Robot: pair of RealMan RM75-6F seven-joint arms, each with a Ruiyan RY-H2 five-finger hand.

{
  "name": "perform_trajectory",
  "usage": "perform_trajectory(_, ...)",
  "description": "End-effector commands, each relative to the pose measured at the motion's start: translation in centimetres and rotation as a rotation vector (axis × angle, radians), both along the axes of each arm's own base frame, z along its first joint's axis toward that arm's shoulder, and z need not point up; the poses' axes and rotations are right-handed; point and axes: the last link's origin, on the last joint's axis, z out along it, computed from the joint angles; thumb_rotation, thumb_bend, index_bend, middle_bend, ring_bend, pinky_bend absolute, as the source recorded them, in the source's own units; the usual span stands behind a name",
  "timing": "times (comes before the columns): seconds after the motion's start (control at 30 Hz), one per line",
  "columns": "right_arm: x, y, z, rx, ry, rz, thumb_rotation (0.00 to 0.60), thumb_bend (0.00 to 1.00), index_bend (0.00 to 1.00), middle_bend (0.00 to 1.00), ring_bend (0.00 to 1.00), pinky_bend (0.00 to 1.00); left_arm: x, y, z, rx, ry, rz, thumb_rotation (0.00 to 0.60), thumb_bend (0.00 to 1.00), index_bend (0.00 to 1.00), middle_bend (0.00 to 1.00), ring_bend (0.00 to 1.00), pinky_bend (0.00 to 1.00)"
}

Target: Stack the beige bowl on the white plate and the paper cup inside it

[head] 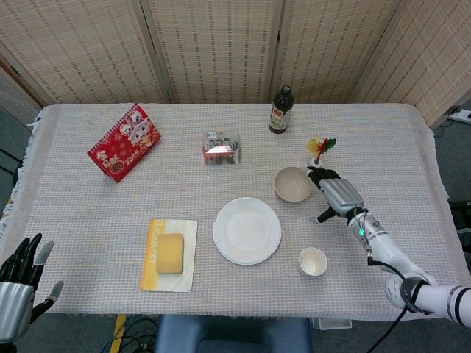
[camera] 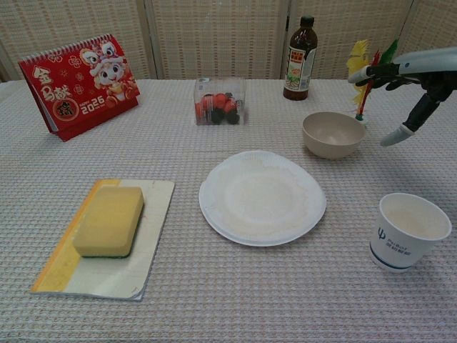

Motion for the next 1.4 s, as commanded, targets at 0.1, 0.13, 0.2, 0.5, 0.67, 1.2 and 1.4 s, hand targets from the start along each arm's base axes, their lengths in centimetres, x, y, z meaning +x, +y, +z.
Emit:
perform_trajectory(0.1, 0.3, -1.7, -1.1, 0.007, -0.009, -0.027, 0.600, 0.08, 0.00, 0.00, 0.00, 0.00, -0.2, 0.3, 0.0, -0.014, -0.007, 0.003, 0.600, 0.31, 0.00, 0.00, 0.00, 0.26)
perform_trajectory(0.13, 0.3, -2.0, -1.3, 0.009, -0.011, -0.033, 0.600, 0.08, 0.00, 0.00, 0.00, 0.00, -0.2, 0.3, 0.0, -0.013, -0.009, 0.005, 0.600, 0.31, 0.00, 0.00, 0.00, 0.26)
perform_trajectory(0.2, 0.3, -2.7, -1.8, 0.019, -0.013, -0.046, 0.600, 0.08, 0.00, 0.00, 0.00, 0.00, -0.3, 0.5, 0.1, -0.015, -0.014, 0.009, 0.600, 0.31, 0.00, 0.00, 0.00, 0.26)
perform_trajectory(0.5, 1.5, -4.9, -4.2, 0.063, -0.018, -0.057, 0.600, 0.08, 0.00, 0.00, 0.00, 0.00, -0.8, 0.4, 0.8, -0.005, -0.035, 0.028, 0.600, 0.31, 0.00, 0.00, 0.00, 0.26)
perform_trajectory(0.67, 2.2, -5.7, -4.8, 0.069, -0.035, -0.063, 0.600, 0.08, 0.00, 0.00, 0.00, 0.00, -1.1, 0.3, 1.3, 0.006, -0.043, 0.039, 0.600, 0.31, 0.00, 0.00, 0.00, 0.26)
perform_trajectory(1.2, 1.6, -6.9, -6.1, 0.095, -0.044, -0.104, 0.600, 0.08, 0.00, 0.00, 0.00, 0.00, -1.2, 0.3, 1.6, 0.015, -0.052, 0.051, 0.600, 0.31, 0.00, 0.00, 0.00, 0.26)
perform_trajectory(1.4, 1.4, -7.2, -6.3, 0.089, -0.048, -0.111, 0.600, 0.08, 0.00, 0.00, 0.00, 0.00, -1.3, 0.2, 1.8, 0.018, -0.055, 0.051, 0.600, 0.31, 0.00, 0.00, 0.00, 0.26)
